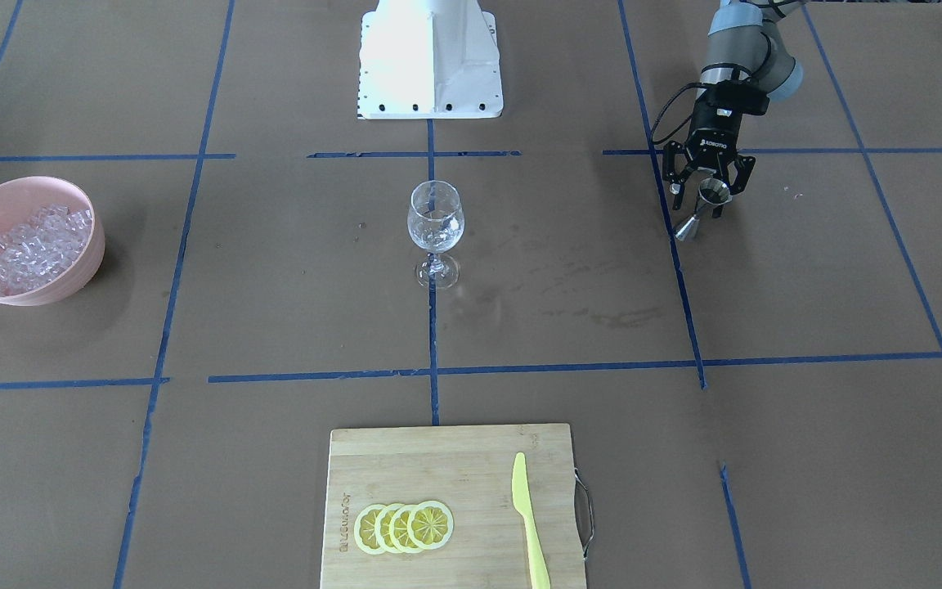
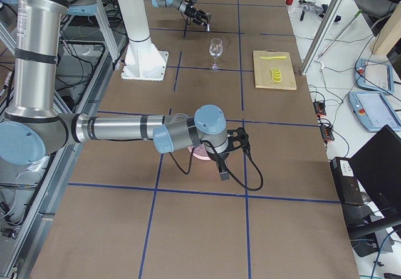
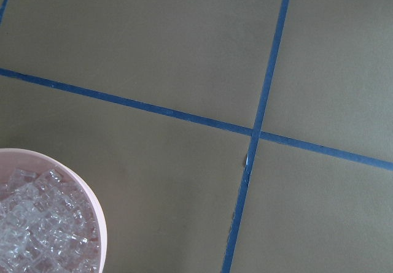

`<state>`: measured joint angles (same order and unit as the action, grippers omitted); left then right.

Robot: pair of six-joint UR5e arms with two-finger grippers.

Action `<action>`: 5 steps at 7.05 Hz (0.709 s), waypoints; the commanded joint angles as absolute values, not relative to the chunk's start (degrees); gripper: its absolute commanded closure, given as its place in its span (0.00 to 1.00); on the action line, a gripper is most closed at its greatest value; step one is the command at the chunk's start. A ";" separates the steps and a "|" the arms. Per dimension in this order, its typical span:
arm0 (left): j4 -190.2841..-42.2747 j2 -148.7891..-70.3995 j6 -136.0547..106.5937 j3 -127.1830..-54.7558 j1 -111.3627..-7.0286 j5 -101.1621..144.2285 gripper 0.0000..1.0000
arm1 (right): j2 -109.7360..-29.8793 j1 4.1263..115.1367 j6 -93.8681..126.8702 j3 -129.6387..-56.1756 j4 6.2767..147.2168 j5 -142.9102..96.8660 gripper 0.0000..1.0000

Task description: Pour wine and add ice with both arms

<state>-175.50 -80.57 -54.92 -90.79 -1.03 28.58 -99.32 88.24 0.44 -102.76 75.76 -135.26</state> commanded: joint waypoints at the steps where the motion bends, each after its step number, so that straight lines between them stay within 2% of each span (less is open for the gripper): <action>1: -175.52 -80.42 -55.19 -90.35 -1.14 29.70 0.31 | -99.23 88.24 0.44 -102.75 75.76 -135.26 0.00; 5: -175.69 -80.33 -55.20 -90.35 -1.76 30.23 0.31 | -99.05 88.24 0.35 -102.74 75.76 -135.26 0.00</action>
